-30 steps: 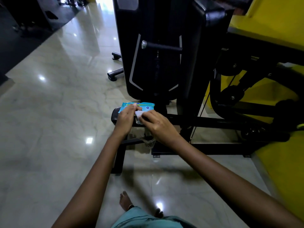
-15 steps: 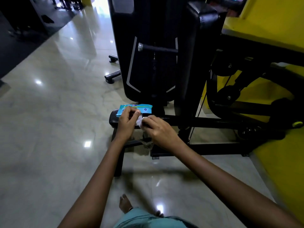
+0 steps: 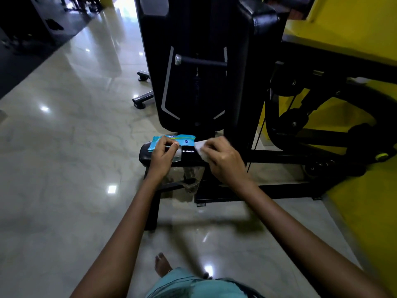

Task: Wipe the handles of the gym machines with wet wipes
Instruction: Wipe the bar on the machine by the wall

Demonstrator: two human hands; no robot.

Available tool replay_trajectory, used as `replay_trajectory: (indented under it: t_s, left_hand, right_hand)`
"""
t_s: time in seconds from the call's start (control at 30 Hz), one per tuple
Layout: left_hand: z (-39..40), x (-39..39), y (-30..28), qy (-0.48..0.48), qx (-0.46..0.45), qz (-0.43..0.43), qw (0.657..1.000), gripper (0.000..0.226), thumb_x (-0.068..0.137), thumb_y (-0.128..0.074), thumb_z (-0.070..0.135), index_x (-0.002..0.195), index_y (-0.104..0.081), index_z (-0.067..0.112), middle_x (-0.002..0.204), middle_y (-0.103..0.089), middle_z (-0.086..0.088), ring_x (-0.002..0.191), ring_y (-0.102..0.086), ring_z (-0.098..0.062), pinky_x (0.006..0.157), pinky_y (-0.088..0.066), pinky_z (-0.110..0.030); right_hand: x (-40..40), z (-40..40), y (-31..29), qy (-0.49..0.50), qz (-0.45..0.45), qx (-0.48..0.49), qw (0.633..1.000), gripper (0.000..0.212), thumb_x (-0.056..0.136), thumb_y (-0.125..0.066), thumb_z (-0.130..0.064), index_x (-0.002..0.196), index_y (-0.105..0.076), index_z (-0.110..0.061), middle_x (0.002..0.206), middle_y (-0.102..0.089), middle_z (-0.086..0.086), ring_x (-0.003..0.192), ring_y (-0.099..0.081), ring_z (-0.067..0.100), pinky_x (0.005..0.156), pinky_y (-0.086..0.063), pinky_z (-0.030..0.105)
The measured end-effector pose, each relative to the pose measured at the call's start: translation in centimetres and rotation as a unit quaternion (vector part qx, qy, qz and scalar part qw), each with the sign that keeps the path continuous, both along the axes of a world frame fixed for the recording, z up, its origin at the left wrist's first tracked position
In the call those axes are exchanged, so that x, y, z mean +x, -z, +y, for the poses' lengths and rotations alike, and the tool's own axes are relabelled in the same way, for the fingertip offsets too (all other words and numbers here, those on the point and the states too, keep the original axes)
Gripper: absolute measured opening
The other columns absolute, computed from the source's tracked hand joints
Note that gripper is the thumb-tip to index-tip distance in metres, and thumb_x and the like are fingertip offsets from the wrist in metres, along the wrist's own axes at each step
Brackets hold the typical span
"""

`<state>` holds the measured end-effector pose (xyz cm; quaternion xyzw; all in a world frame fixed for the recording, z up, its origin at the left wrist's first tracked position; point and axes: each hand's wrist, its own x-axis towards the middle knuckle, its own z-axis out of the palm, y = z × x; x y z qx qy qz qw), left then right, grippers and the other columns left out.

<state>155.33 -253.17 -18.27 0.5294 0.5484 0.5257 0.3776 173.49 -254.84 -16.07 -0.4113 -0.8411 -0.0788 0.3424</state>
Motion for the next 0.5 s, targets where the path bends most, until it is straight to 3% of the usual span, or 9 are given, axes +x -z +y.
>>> replay_trajectory:
  t_s: [0.17,0.33,0.4,0.43,0.47,0.5]
  left_hand:
    - [0.6,-0.3,-0.2,0.0,-0.007,0.021,1.0,0.027,0.091,-0.049,0.001,0.071,-0.047,0.019,0.073,-0.053,0.002,0.07,-0.047,-0.006,0.061,-0.039,-0.014]
    - [0.4,0.0,-0.1,-0.011,0.006,0.043,0.999,0.026,0.092,-0.049,0.004,0.071,-0.047,0.02,0.072,-0.051,0.005,0.064,-0.047,0.003,0.059,-0.036,-0.01]
    - [0.2,0.0,0.3,0.002,0.019,0.055,0.998,0.019,0.095,-0.048,0.008,0.08,-0.052,0.018,0.084,-0.055,0.001,0.077,-0.05,-0.001,0.068,-0.04,-0.015]
    - [0.1,-0.1,0.5,0.01,0.032,0.067,0.997,0.015,0.097,-0.047,0.008,0.087,-0.057,0.016,0.091,-0.055,0.001,0.083,-0.051,0.0,0.074,-0.041,-0.017]
    - [-0.1,-0.1,0.6,0.017,0.051,0.087,0.995,0.016,0.098,-0.045,0.009,0.094,-0.061,0.011,0.095,-0.056,0.003,0.089,-0.051,0.004,0.08,-0.042,-0.017]
    - [-0.3,-0.2,0.6,0.019,0.074,0.11,0.991,0.02,0.099,-0.044,0.009,0.1,-0.064,0.006,0.097,-0.056,0.005,0.093,-0.052,0.007,0.085,-0.041,-0.015]
  right_hand:
    - [-2.4,0.5,1.6,-0.066,-0.076,0.002,0.995,0.021,0.078,-0.058,-0.004,0.096,-0.068,-0.002,0.101,-0.065,0.011,0.089,-0.061,0.026,0.071,-0.051,0.035]
    - [2.9,-0.4,2.6,-0.004,-0.075,0.029,0.997,0.024,0.079,-0.057,-0.001,0.099,-0.068,0.0,0.105,-0.066,0.012,0.091,-0.062,0.027,0.068,-0.053,0.033]
    - [3.8,-1.1,3.2,0.055,0.017,-0.001,0.998,0.024,0.075,-0.063,0.007,0.097,-0.07,0.001,0.102,-0.067,0.013,0.089,-0.062,0.027,0.069,-0.053,0.03]
    - [3.7,-1.7,3.4,0.085,0.117,-0.046,0.988,0.026,0.074,-0.064,0.009,0.097,-0.071,0.0,0.1,-0.068,0.012,0.088,-0.062,0.023,0.073,-0.052,0.025]
    - [3.3,-2.5,3.7,0.113,0.244,-0.111,0.957,0.027,0.076,-0.063,0.011,0.098,-0.071,-0.001,0.099,-0.069,0.01,0.088,-0.063,0.017,0.077,-0.051,0.02]
    - [2.5,-3.1,3.7,0.136,0.371,-0.197,0.898,0.027,0.078,-0.062,0.01,0.101,-0.07,-0.002,0.098,-0.069,0.007,0.088,-0.063,0.012,0.08,-0.05,0.017]
